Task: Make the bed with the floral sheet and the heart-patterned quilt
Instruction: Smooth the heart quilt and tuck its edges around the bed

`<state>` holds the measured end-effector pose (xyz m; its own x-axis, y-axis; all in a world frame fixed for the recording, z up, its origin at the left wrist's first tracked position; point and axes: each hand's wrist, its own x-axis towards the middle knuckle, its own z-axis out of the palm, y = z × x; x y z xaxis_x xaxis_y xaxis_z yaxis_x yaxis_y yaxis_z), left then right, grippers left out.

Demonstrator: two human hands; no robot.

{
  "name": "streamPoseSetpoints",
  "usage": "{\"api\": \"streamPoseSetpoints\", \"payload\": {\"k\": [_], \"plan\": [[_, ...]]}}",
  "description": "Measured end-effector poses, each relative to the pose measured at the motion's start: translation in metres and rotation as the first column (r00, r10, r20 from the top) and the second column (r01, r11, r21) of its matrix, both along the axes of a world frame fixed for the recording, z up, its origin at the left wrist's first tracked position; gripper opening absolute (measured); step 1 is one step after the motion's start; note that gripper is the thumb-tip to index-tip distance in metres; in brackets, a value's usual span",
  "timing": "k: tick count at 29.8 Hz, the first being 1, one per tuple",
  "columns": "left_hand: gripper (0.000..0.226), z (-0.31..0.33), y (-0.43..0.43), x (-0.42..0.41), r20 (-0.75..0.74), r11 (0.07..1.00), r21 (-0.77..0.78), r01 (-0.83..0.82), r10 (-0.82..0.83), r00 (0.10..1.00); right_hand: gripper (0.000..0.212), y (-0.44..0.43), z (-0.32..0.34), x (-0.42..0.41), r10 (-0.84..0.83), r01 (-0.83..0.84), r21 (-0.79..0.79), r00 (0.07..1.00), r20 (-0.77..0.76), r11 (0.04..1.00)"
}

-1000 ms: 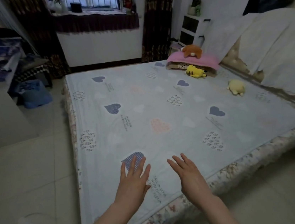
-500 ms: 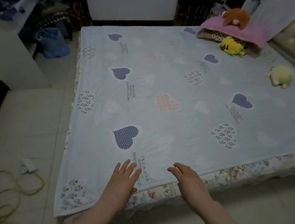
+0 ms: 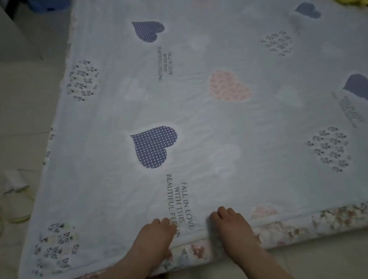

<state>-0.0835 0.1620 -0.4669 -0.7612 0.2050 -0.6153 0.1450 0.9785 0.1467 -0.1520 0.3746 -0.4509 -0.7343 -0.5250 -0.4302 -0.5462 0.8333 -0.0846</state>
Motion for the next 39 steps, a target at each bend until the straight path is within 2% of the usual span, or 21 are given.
{"api": "streamPoseSetpoints", "payload": {"k": [5, 6, 8, 9, 11, 14, 17, 19, 20, 22, 23, 25, 27, 29, 32, 34, 37, 39], "plan": [[0.034, -0.029, -0.001, -0.004, 0.174, 0.990, 0.034, 0.138, -0.142, 0.974, 0.052, 0.004, -0.044, -0.006, 0.060, -0.076, 0.085, 0.983, 0.175, 0.993], [0.033, -0.033, -0.003, -0.006, 0.189, 0.980, 0.055, 0.190, -0.197, 0.962, 0.044, 0.003, -0.045, -0.008, 0.083, -0.099, 0.091, 0.982, 0.168, 0.991], [0.031, -0.035, -0.004, -0.016, 0.251, 0.951, 0.108, 0.288, -0.307, 0.918, 0.018, -0.002, -0.037, -0.014, 0.067, -0.089, 0.067, 0.959, 0.276, 0.994], [0.031, -0.034, -0.003, -0.019, 0.274, 0.937, 0.127, 0.326, -0.349, 0.896, 0.017, -0.001, -0.038, -0.014, 0.085, -0.125, 0.098, 0.936, 0.342, 0.987], [0.033, -0.036, 0.001, -0.019, 0.285, 0.921, 0.162, 0.354, -0.387, 0.877, 0.026, 0.001, -0.040, -0.008, 0.165, -0.226, 0.099, 0.892, 0.420, 0.969], [0.041, -0.036, 0.005, -0.022, 0.272, 0.898, 0.143, 0.416, -0.440, 0.856, 0.025, -0.004, -0.040, -0.001, 0.082, -0.177, 0.159, 0.874, 0.479, 0.971], [0.032, -0.027, 0.012, -0.033, 0.297, 0.903, 0.120, 0.413, -0.430, 0.853, 0.013, -0.001, -0.040, -0.002, 0.005, -0.053, 0.101, 0.906, 0.423, 0.994], [0.026, -0.017, 0.016, -0.048, 0.329, 0.914, 0.100, 0.394, -0.404, 0.854, 0.025, 0.011, -0.039, -0.009, -0.097, 0.107, -0.004, 0.921, 0.378, 0.994], [0.028, -0.015, 0.020, -0.055, 0.273, 0.901, 0.087, 0.425, -0.432, 0.860, 0.033, 0.020, -0.036, -0.014, -0.148, 0.185, -0.082, 0.933, 0.328, 0.979], [0.038, -0.013, 0.036, -0.068, 0.127, 0.905, 0.097, 0.414, -0.423, 0.897, 0.032, 0.048, -0.033, -0.024, -0.236, 0.257, -0.241, 0.965, 0.113, 0.936], [0.038, -0.012, 0.046, -0.075, 0.074, 0.914, 0.133, 0.384, -0.395, 0.916, 0.027, 0.066, -0.031, -0.029, -0.257, 0.245, -0.260, 0.966, -0.009, 0.934], [0.034, -0.013, 0.075, -0.089, -0.044, 0.906, 0.241, 0.347, -0.347, 0.937, 0.023, 0.099, -0.026, -0.045, -0.255, 0.237, -0.140, 0.958, -0.130, 0.961], [0.034, -0.023, 0.112, -0.103, -0.129, 0.856, 0.331, 0.396, -0.375, 0.918, 0.016, 0.133, -0.026, -0.058, -0.229, 0.241, 0.036, 0.952, -0.200, 0.970], [0.039, -0.030, 0.146, -0.112, -0.199, 0.820, 0.360, 0.445, -0.399, 0.895, 0.037, 0.155, -0.035, -0.067, -0.219, 0.238, 0.131, 0.964, -0.148, 0.962], [0.043, -0.046, 0.202, -0.125, -0.202, 0.874, 0.349, 0.338, -0.282, 0.938, 0.052, 0.176, -0.046, -0.077, -0.181, 0.197, 0.145, 0.976, -0.118, 0.970], [0.042, -0.052, 0.220, -0.133, -0.200, 0.911, 0.285, 0.300, -0.249, 0.948, 0.049, 0.178, -0.047, -0.086, -0.179, 0.187, 0.101, 0.980, -0.084, 0.977], [0.025, -0.059, 0.236, -0.136, -0.208, 0.927, 0.207, 0.312, -0.270, 0.940, 0.041, 0.184, -0.052, -0.092, -0.182, 0.188, 0.081, 0.980, -0.076, 0.979], [0.019, -0.060, 0.241, -0.137, -0.198, 0.914, 0.182, 0.363, -0.327, 0.924, 0.023, 0.190, -0.053, -0.092, -0.187, 0.192, 0.095, 0.981, -0.059, 0.977]]}}
